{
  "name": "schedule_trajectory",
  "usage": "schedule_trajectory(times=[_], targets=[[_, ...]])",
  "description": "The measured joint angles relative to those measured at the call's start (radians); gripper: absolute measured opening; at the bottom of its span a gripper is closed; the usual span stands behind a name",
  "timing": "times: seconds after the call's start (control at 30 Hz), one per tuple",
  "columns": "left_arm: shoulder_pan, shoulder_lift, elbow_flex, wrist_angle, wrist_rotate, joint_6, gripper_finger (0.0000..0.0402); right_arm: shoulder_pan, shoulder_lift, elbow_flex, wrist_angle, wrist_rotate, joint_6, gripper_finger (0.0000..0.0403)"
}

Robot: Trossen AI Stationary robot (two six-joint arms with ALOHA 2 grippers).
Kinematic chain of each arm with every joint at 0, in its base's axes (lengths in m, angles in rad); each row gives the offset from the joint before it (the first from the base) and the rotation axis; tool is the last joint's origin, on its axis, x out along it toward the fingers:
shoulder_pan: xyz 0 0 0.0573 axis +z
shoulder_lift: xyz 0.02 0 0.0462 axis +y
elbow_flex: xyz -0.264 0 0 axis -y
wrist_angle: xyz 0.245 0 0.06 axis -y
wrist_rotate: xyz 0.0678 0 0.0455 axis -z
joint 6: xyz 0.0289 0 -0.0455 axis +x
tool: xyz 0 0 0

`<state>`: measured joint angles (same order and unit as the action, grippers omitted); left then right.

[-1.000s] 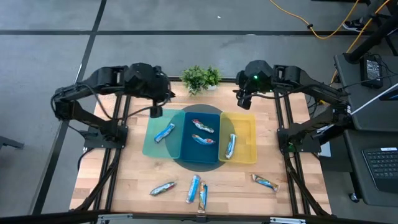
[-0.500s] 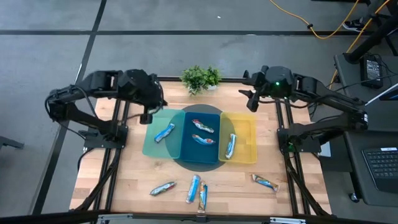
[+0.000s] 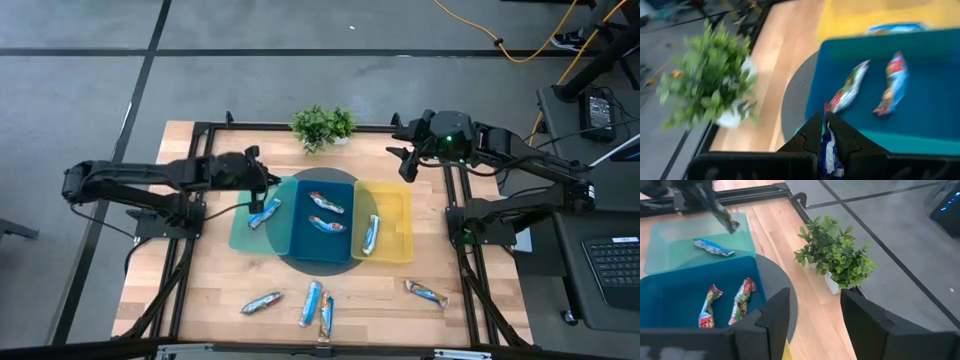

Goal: Pick and place Granola Bars by type
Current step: Put the blue granola bar into the green bin

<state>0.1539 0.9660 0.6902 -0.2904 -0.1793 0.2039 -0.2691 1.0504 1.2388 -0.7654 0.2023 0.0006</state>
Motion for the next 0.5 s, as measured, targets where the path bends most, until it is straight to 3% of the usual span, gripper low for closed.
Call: schedule_trajectory(times=[0.23, 0.5], targets=[[-0.002, -0.001, -0.17, 0.063, -0.149, -0.011, 0.0006, 0.0, 0.0, 0.0, 0.02, -0.019, -0.003, 0.0177], [-0.017, 0.0, -0.248, 0.101, -0.167, -0.112, 0.0006, 0.0, 0.001, 0.0, 0.047, -0.019, -0.007, 0.0177]])
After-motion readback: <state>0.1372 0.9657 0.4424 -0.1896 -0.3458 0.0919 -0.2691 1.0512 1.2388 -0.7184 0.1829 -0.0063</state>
